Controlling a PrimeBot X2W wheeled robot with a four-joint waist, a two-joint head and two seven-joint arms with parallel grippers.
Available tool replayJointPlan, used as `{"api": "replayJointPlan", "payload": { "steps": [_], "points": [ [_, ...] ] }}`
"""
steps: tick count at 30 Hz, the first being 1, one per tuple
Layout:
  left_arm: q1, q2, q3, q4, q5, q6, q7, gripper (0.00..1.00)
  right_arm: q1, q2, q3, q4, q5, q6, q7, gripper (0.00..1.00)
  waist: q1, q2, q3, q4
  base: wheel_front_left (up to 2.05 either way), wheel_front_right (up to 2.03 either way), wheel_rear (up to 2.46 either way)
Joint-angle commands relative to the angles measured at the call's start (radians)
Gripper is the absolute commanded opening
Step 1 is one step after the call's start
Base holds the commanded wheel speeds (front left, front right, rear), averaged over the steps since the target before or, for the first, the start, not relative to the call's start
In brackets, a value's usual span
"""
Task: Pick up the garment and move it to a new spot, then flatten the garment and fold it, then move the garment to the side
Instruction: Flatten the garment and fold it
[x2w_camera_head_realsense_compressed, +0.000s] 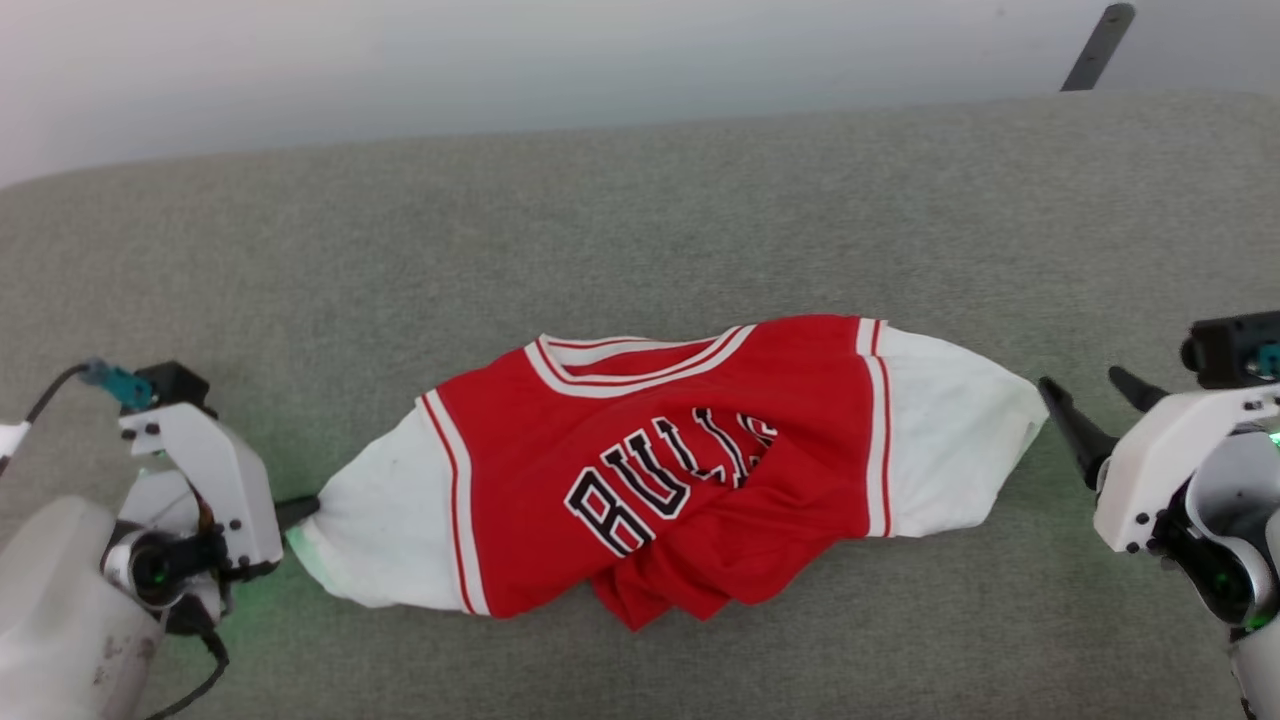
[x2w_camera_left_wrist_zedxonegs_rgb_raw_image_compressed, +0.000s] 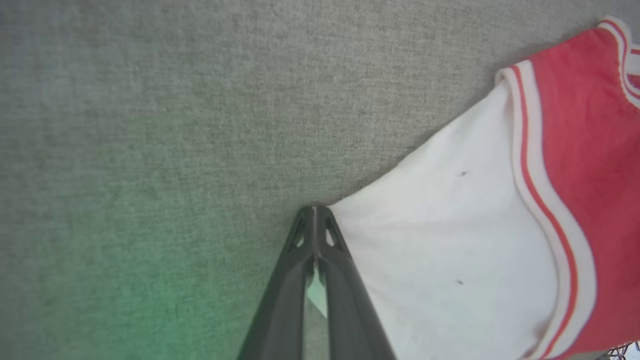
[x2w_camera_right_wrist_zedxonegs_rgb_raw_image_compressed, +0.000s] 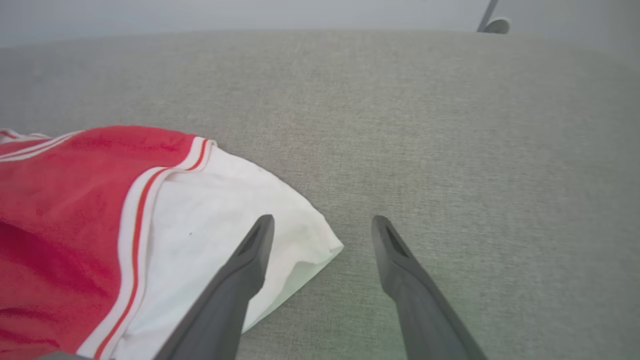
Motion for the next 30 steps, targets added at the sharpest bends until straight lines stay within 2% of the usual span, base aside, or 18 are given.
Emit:
{"api": "replayJointPlan", "payload": {
  "steps": [1, 8, 14, 15, 16, 21, 30],
  "points": [
    [0.012, -0.045, -0.023, 0.013, 0.009, -0.004, -0.001, 0.0, -0.017, -0.002, 0.012, 0.014, 0.006, -0.001, 0.009, 1.0, 0.0, 0.0, 0.013, 0.014, 0.0, 0.0, 0.0],
    [-0.031, -0.071, -0.043, 0.031, 0.014, -0.014, -0.016, 0.0, -0.118, -0.001, 0.071, 0.204, 0.067, -0.001, 0.107, 1.0, 0.0, 0.0, 0.047, 0.042, 0.0, 0.0, 0.0],
    [-0.053, -0.082, -0.059, 0.046, 0.007, -0.016, -0.022, 0.0, -0.177, 0.03, 0.112, 0.383, 0.104, -0.001, 0.229, 1.0, 0.0, 0.0, 0.058, 0.054, 0.0, 0.0, 0.0],
    [-0.056, -0.082, -0.061, 0.049, 0.005, -0.016, -0.021, 0.0, -0.186, 0.033, 0.114, 0.406, 0.108, -0.001, 0.245, 0.26, 0.0, 0.0, 0.059, 0.055, 0.0, 0.0, 0.0],
    [-0.06, -0.083, -0.063, 0.051, 0.002, -0.016, -0.018, 0.0, -0.195, 0.036, 0.116, 0.43, 0.111, -0.001, 0.268, 0.0, 0.0, 0.0, 0.06, 0.056, 0.0, 0.0, 0.0],
    [-0.09, -0.079, -0.072, 0.06, -0.003, -0.016, -0.001, 0.0, -0.26, 0.038, 0.114, 0.483, 0.138, 0.0, 0.306, 0.0, 0.0, 0.0, 0.057, 0.058, 0.0, 0.0, 0.0],
    [-0.25, -0.055, -0.098, 0.028, 0.04, -0.018, 0.025, 0.0, -0.396, 0.001, 0.132, 0.441, 0.17, 0.0, 0.247, 0.0, 0.0, 0.0, -0.051, 0.058, 0.0, 0.0, 0.0]
  ]
}}
